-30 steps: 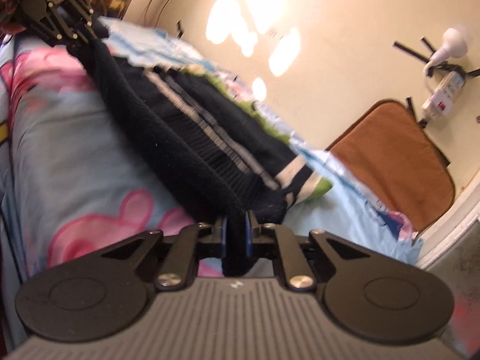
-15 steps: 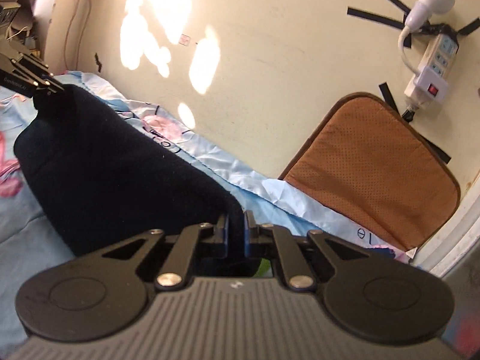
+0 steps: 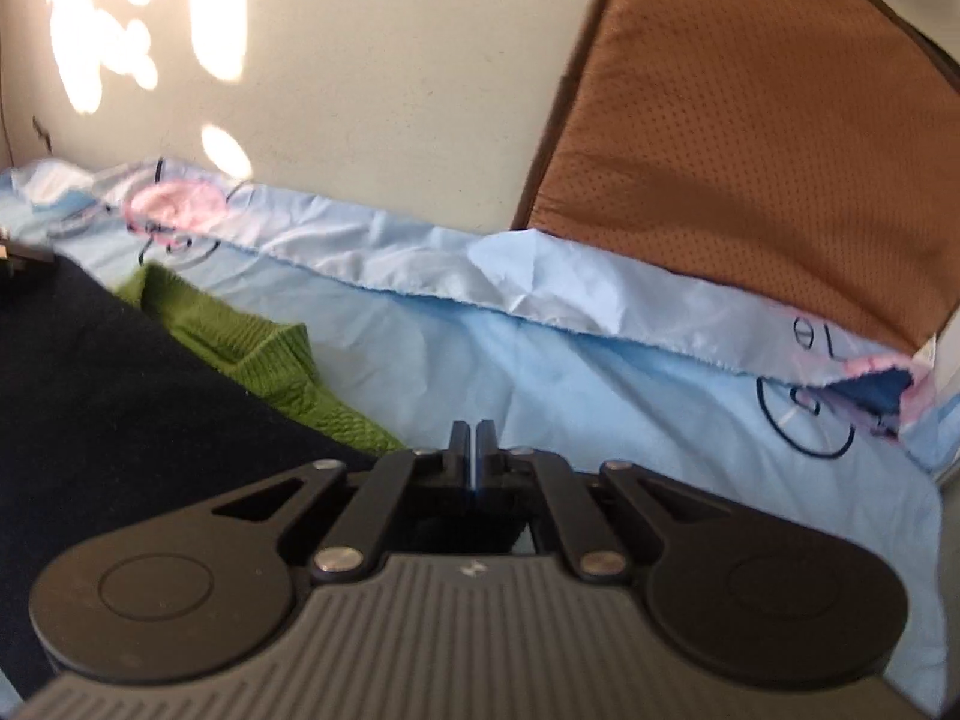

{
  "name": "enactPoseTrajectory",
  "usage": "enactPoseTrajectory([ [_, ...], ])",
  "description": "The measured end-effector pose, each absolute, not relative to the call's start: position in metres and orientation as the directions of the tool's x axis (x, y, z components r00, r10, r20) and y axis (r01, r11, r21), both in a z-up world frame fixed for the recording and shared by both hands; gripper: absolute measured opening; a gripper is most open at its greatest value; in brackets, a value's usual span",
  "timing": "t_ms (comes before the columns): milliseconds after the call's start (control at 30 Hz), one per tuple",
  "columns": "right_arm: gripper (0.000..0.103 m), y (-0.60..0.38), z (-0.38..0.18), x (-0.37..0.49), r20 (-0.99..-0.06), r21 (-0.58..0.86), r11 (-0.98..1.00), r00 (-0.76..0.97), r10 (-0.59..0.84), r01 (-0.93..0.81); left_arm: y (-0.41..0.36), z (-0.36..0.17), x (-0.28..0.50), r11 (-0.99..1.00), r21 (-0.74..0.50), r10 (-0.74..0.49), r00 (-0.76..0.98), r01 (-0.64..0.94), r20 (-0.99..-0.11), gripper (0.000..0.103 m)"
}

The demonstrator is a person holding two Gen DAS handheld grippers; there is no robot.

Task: Fold small clothes
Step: 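Grasp the long edge of the navy sweater with both grippers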

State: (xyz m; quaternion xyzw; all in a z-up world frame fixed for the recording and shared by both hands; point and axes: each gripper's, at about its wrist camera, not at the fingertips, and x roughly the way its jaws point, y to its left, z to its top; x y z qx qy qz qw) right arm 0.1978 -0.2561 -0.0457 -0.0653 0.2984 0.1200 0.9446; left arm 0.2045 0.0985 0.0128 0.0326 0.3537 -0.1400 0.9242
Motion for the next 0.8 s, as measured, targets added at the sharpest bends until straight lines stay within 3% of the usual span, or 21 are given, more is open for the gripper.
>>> enactPoseTrajectory([
  [67,0.021,-0.285,-0.038,0.197,-0.565,0.158,0.964,0.782,0.265,-0.212,0.099,0.013,0.201,0.959,-0.035,-0.235,0.719,0.282,-0.654,0.012],
  [133,0.049,-0.313,-0.036,0.192,-0.537,0.358,0.918,0.767,0.350,-0.168,0.102,0.015,0.199,0.960,-0.046,-0.238,0.724,0.275,-0.648,0.012],
  [200,0.050,-0.327,-0.040,0.187,-0.525,0.470,0.869,0.743,0.415,-0.154,0.103,0.016,0.197,0.961,-0.052,-0.240,0.730,0.271,-0.640,0.012],
  [300,0.046,-0.327,-0.047,0.174,-0.526,0.508,0.843,0.712,0.466,-0.177,0.102,0.017,0.196,0.964,-0.051,-0.235,0.740,0.262,-0.630,0.012],
  [333,0.021,-0.321,-0.048,0.171,-0.534,0.485,0.852,0.704,0.467,-0.197,0.102,0.017,0.195,0.965,-0.053,-0.232,0.744,0.257,-0.627,0.012],
  [367,0.015,-0.313,-0.047,0.169,-0.544,0.443,0.870,0.707,0.451,-0.215,0.102,0.019,0.195,0.967,-0.059,-0.231,0.751,0.249,-0.618,0.012],
  [467,0.014,-0.295,-0.035,0.161,-0.478,0.348,0.901,0.777,0.409,-0.260,0.107,0.026,0.198,0.976,-0.065,-0.204,0.779,0.206,-0.592,0.012],
  [533,0.014,-0.294,-0.031,0.166,-0.455,0.345,0.906,0.801,0.389,-0.244,0.113,0.027,0.206,0.988,-0.059,-0.150,0.794,0.143,-0.589,0.004],
  [667,0.015,-0.291,-0.056,0.191,-0.526,0.342,0.922,0.776,0.348,-0.182,0.127,0.011,0.226,0.994,-0.082,-0.110,0.759,0.075,-0.642,0.004],
  [767,0.023,-0.299,-0.069,0.189,-0.512,0.370,0.916,0.788,0.341,-0.155,0.130,0.002,0.224,0.995,-0.079,-0.098,0.752,0.062,-0.652,0.009],
  [800,0.032,-0.301,-0.068,0.187,-0.515,0.378,0.915,0.789,0.335,-0.141,0.129,0.002,0.222,0.996,-0.066,-0.086,0.758,0.056,-0.647,0.014],
])
